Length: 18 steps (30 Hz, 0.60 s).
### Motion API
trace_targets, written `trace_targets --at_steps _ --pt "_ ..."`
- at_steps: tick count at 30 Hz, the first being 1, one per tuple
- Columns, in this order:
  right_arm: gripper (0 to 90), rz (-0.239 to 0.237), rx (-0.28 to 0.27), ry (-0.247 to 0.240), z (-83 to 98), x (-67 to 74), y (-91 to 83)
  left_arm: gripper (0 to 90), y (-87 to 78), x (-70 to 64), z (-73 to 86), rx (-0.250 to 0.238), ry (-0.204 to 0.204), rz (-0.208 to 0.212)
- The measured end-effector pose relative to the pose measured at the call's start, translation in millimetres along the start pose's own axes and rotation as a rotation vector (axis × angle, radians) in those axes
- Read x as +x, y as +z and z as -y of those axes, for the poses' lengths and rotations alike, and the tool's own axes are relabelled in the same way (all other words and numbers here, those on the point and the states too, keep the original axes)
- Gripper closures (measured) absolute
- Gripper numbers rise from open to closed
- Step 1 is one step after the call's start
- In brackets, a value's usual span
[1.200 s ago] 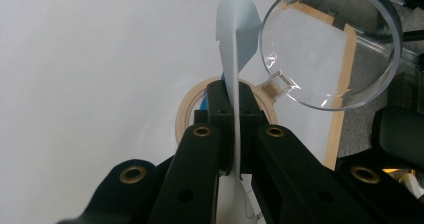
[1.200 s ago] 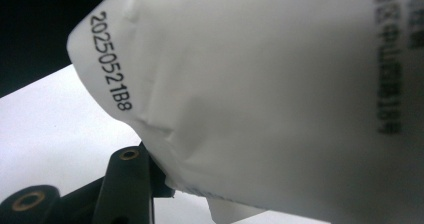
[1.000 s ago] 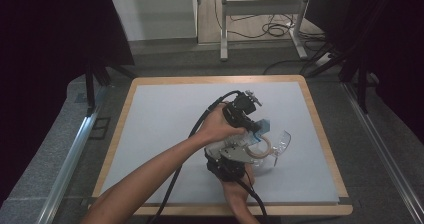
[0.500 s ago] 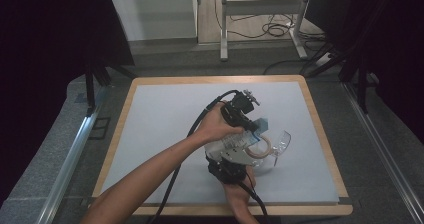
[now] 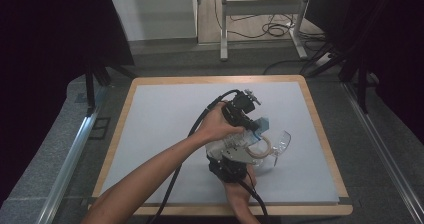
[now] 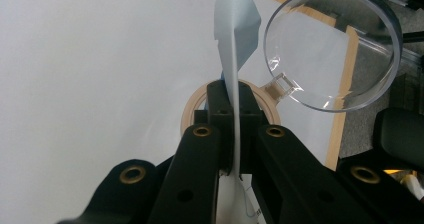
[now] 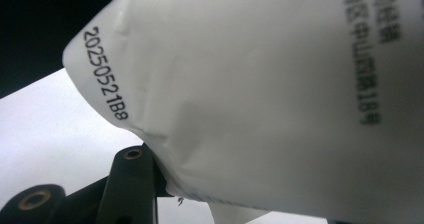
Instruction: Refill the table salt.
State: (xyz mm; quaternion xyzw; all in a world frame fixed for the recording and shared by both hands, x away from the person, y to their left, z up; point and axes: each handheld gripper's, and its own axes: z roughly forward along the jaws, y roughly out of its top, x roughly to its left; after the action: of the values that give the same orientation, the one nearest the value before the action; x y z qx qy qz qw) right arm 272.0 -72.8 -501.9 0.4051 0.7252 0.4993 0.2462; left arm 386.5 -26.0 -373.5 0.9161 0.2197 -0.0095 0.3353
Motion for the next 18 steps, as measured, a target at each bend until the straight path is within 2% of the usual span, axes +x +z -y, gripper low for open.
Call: trace_targets --at_steps 18 --pt "50.4 0.008 -0.007 -0.008 1.1 0.7 0.8 90.0 -1.5 -2.0 0.8 -0.003 0.006 0.004"
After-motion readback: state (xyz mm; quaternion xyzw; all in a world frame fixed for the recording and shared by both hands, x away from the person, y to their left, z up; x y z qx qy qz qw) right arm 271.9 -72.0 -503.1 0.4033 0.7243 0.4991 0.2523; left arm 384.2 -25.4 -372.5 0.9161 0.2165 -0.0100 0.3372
